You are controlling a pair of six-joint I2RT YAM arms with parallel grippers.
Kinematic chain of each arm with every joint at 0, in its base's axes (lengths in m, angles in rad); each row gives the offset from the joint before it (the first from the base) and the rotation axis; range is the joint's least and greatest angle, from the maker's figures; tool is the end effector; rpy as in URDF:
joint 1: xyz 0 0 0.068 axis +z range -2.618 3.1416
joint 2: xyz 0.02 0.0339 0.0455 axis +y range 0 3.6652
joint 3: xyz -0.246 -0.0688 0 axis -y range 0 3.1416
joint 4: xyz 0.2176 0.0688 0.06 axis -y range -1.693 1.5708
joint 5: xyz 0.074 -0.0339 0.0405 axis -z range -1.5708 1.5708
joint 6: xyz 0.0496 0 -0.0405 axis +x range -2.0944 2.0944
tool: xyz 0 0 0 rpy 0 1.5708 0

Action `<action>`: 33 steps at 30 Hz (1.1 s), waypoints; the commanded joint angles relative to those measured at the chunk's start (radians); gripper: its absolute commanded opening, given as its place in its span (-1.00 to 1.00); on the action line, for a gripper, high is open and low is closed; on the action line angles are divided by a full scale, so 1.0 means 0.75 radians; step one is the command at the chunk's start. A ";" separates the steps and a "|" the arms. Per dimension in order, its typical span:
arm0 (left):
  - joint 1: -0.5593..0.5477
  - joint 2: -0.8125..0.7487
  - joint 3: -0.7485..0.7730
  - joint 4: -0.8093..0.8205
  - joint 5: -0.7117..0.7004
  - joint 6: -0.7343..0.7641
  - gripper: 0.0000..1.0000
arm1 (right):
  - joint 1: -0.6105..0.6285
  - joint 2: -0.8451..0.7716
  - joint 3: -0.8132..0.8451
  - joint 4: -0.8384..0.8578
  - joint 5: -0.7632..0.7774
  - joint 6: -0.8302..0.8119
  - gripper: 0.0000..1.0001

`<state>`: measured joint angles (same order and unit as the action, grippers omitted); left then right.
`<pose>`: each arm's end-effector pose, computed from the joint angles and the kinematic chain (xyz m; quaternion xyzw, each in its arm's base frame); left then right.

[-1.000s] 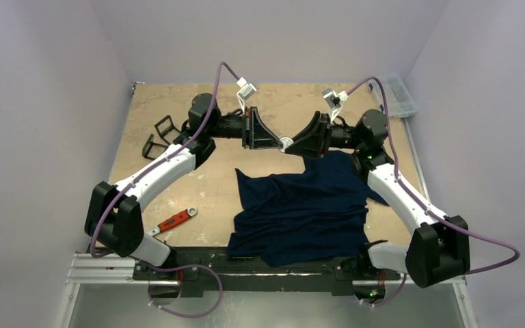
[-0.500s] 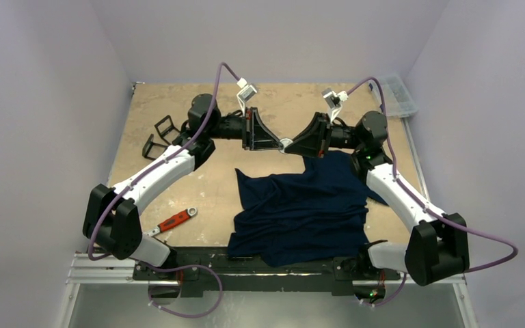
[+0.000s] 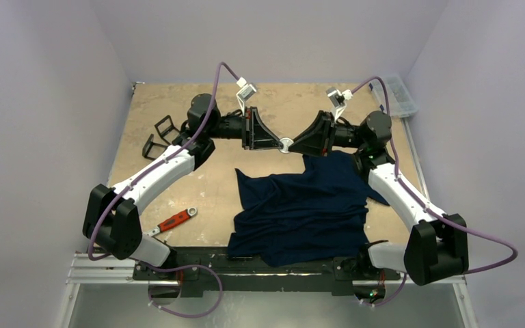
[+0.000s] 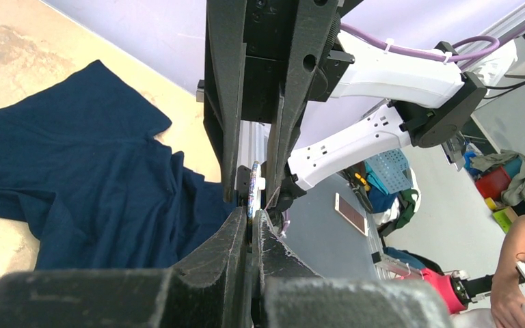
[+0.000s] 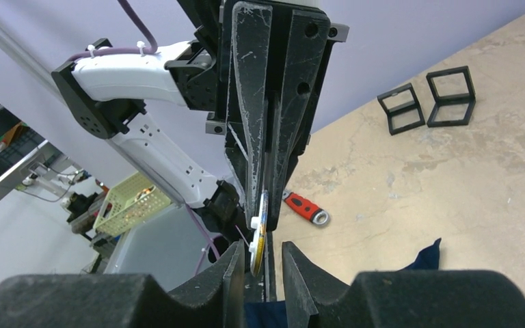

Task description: Remove the brooch from the garment

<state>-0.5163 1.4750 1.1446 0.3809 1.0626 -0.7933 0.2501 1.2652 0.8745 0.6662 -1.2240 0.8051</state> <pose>0.2567 -0.1955 0.3495 0.2817 0.6391 -0.6574 0.2830 0.2379 0.1089 0.3454 -0.3054 0.6004 0.6281 0.3895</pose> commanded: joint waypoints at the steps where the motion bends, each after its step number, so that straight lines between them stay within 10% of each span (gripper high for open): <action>1: 0.010 -0.004 0.068 0.066 0.004 0.001 -1.00 | -0.004 -0.005 -0.004 0.123 -0.014 0.063 -0.41; 19: 0.005 0.027 0.101 0.042 0.000 0.004 -1.00 | -0.002 0.022 0.009 0.149 -0.019 0.045 -0.31; 33: -0.015 0.014 0.120 -0.061 -0.010 0.141 -1.00 | -0.003 0.076 0.052 0.135 -0.003 0.074 -0.62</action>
<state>-0.5182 1.5032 1.1900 0.3435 1.0473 -0.7403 0.2501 1.3151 0.8749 0.7361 -1.2289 0.8455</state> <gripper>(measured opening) 0.024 0.180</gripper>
